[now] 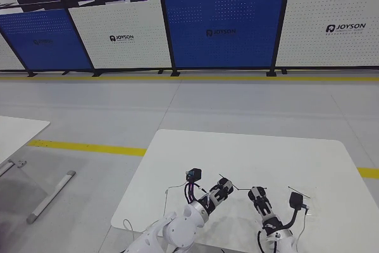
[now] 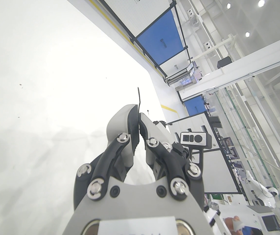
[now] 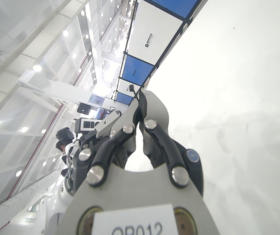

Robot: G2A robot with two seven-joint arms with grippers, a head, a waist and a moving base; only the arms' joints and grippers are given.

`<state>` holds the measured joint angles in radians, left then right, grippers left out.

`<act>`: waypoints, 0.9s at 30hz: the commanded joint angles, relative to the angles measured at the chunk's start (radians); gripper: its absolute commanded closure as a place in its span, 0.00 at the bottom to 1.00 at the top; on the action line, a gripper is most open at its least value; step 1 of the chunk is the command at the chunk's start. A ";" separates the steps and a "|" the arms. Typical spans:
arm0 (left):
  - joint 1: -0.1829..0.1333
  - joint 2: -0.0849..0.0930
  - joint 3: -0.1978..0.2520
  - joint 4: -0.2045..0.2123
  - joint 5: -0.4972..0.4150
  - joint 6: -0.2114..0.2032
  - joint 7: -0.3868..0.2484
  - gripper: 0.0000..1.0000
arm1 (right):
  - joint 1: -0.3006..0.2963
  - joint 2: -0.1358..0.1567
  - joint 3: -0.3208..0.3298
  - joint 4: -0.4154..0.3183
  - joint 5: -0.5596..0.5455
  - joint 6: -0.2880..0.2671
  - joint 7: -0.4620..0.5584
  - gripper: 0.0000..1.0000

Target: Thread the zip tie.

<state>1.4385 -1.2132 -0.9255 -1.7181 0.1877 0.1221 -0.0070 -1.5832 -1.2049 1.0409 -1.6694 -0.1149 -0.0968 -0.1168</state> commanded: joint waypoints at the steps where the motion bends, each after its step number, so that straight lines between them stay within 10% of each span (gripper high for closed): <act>1: 0.000 0.000 0.000 0.000 0.000 0.000 0.000 1.00 | -0.002 -0.002 0.004 -0.001 0.002 0.001 -0.001 1.00; 27: 0.000 0.000 0.000 0.000 0.000 0.000 0.000 1.00 | -0.021 -0.013 0.026 -0.016 -0.011 -0.002 0.014 1.00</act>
<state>1.4385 -1.2132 -0.9255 -1.7181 0.1877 0.1221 -0.0070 -1.6036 -1.2174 1.0648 -1.6854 -0.1265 -0.0983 -0.1036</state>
